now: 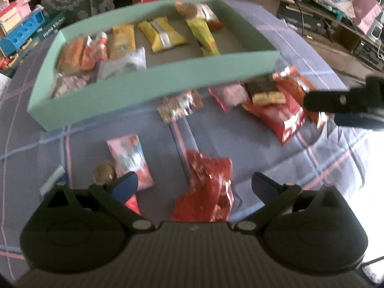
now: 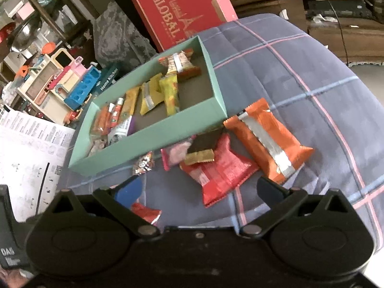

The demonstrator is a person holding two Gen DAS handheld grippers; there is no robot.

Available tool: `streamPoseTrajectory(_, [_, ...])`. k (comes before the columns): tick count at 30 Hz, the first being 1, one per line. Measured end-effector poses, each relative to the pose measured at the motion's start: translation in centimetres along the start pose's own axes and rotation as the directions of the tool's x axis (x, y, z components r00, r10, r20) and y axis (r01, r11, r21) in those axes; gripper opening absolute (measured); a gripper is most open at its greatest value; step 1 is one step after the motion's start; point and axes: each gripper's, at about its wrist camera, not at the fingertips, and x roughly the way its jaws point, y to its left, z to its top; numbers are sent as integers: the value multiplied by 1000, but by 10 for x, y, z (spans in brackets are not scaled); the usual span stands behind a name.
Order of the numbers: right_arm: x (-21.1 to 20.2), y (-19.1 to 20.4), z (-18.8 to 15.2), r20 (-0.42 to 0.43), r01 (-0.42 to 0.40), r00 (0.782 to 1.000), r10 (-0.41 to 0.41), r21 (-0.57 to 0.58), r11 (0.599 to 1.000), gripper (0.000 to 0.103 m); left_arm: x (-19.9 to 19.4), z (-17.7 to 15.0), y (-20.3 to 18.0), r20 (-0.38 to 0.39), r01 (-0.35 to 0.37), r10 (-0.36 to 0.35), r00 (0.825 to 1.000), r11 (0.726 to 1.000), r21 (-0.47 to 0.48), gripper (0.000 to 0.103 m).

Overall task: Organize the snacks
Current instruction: 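Grasp a red foil packet with the left tool while the right tool grasps another red packet, then carry both red packets into the green tray and open both tools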

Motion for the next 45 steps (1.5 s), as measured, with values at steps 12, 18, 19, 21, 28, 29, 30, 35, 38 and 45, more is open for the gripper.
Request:
streamPoseTrajectory(12, [22,17,0,0,10,1000,-10,-132,991,103,13,-11,-1,-5,51,-51,999,998,20,50])
streamPoseTrajectory(18, [38,22,9,10,33,999,-31,-207,978,103,18,-3,10,6,33,-33,999,999,-5,50])
streamPoseTrajectory(19, [41,23,11,12,37,999,-35,-221,975,103,19,-2,12,6,33,-33,999,999,-10,50])
streamPoseTrajectory(21, [46,24,14,12,37,999,-35,-242,970,103,21,0,14,5,38,-38,999,999,-19,51])
streamPoseTrajectory(28, [63,30,12,-33,16,999,-28,-322,946,98,26,-1,9,5,23,-23,1000,1000,21,50])
streamPoseTrajectory(29, [65,32,10,-29,26,999,-38,-341,940,95,26,-1,9,6,24,-24,1000,1000,20,50])
streamPoseTrajectory(30, [67,33,8,-26,36,999,-48,-356,934,94,26,-1,10,7,26,-26,1000,999,19,52])
streamPoseTrajectory(35, [75,37,-4,14,130,990,-137,-426,895,69,26,-1,10,9,28,-28,1000,999,23,52])
streamPoseTrajectory(38, [69,36,-8,6,121,992,-129,-406,906,61,26,-2,8,11,22,-22,1000,999,34,53])
streamPoseTrajectory(45, [51,30,-18,-63,35,996,-55,-284,958,52,19,-5,10,12,54,-55,998,998,31,46])
